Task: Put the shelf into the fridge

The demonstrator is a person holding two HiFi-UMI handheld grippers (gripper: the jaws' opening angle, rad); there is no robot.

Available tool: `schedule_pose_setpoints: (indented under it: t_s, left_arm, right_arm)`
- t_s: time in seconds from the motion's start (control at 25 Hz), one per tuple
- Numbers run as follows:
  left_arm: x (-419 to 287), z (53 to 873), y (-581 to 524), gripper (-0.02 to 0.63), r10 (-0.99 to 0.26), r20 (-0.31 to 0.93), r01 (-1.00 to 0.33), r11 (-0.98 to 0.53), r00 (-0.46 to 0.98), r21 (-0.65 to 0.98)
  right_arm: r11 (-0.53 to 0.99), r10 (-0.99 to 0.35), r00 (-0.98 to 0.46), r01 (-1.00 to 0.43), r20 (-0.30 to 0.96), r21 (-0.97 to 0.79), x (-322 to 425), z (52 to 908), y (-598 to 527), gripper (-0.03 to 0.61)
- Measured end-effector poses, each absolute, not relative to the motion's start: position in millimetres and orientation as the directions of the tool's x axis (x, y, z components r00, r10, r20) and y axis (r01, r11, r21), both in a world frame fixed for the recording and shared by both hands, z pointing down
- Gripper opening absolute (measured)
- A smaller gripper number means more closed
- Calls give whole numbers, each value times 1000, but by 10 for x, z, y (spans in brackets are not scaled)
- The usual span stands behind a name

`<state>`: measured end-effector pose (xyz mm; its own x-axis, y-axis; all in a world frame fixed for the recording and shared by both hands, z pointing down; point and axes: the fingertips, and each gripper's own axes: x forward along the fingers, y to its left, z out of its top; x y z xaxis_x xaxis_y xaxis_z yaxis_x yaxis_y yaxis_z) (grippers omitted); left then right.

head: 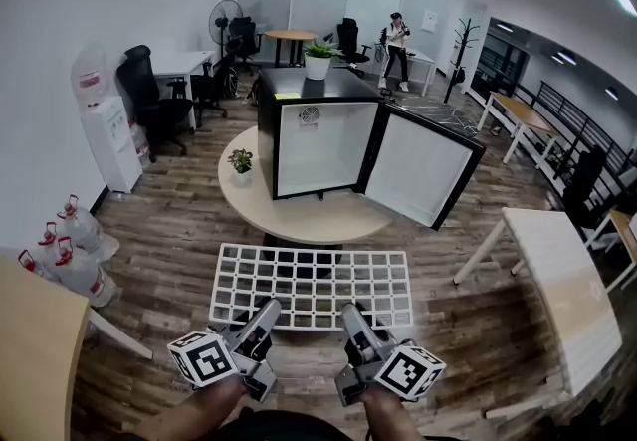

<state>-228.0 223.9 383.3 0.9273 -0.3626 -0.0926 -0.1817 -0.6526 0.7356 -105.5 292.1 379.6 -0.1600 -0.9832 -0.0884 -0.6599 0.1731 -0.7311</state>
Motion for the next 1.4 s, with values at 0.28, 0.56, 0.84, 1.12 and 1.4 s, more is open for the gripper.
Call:
schedule_pose_setpoints:
  t_s: [0.28,0.56,0.84,1.12,1.4]
  left_arm:
    - [-1999,3794,2362,87,-370,-95,-194,-668,924,718]
    - [-1854,3891,2224,87,-388,-73,-219,-654,919,724]
    - [-1538,3970,1698,87,-343,-79,-177,-652,936,737]
    - [-1296,3969,1037,87,-305,-76,-150,-650,949,745]
    - [-1169,4072,548,87,-303,-54,-157,-631,951,760]
  right_arm:
    - [173,-983,-164,-662,-84,-729,-737,3819,3042,101]
    - [200,-977,-190,-639,-100,-743,-609,3889,2865,103]
    - [155,-987,-141,-660,-82,-735,-319,3951,2401,103]
    - [116,-993,-106,-674,-60,-730,-107,3942,1787,103]
    - [89,-995,-98,-660,-32,-746,13,4058,1308,104]
